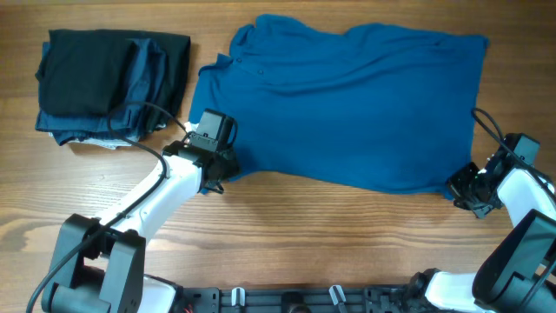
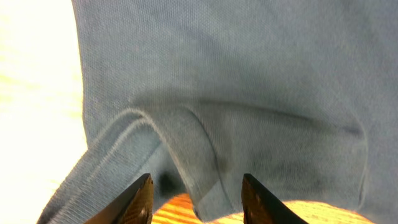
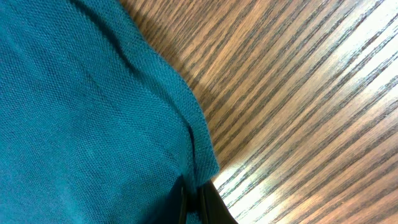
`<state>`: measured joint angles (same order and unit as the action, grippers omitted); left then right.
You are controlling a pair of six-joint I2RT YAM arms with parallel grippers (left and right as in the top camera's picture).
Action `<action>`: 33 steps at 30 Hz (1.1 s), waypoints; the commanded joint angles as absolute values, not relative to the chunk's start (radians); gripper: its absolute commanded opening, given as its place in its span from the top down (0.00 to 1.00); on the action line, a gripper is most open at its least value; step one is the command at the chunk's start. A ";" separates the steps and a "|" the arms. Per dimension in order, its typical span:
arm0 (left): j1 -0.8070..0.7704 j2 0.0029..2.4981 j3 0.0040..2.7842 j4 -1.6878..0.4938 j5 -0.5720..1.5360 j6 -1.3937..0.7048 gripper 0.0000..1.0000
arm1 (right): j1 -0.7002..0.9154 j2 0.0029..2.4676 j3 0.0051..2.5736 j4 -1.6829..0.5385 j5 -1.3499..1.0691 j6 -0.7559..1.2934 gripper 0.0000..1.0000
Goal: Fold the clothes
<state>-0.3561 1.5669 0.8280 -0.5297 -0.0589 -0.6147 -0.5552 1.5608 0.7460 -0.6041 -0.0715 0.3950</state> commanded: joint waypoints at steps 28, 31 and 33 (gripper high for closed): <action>-0.351 1.610 0.834 -0.437 0.015 -0.581 0.58 | -0.547 1.580 0.759 -0.611 -0.090 0.391 0.96; -0.351 1.610 0.834 -0.437 0.069 -0.584 0.62 | -0.547 1.580 0.759 -0.611 -0.090 0.391 0.96; -0.351 1.610 0.834 -0.437 0.086 -0.584 0.64 | -0.547 1.580 0.759 -0.611 -0.090 0.391 0.96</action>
